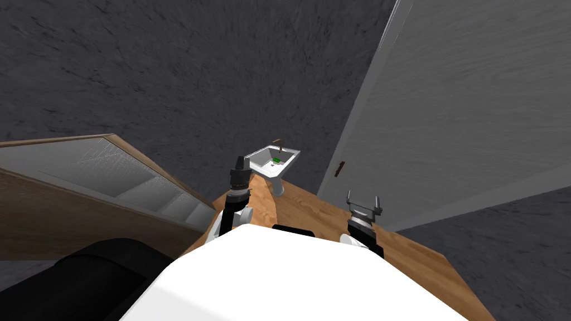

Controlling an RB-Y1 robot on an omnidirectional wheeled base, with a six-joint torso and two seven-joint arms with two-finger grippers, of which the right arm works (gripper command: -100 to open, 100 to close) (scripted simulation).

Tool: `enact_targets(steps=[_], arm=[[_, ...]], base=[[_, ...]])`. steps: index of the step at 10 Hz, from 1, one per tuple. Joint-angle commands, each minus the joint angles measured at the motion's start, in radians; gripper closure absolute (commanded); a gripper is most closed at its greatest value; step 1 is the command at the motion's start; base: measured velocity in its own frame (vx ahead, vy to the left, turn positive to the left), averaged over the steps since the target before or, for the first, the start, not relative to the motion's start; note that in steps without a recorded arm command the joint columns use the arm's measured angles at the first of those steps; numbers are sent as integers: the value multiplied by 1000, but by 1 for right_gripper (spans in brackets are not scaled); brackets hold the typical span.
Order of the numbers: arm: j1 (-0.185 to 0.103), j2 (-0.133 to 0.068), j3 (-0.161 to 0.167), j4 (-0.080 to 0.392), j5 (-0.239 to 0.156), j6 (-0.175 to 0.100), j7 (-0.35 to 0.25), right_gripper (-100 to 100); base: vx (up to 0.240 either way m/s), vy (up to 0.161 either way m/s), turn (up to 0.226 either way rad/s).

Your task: Pull the door open

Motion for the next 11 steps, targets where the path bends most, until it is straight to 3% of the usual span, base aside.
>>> enact_targets(steps=[1, 11], arm=[[-6, -2, -1, 37, -22, -15, -30, -100], [-48, -12, -20, 263, -185, -81, -217, -100]], base=[[78, -72, 167], [80, -83, 196]])
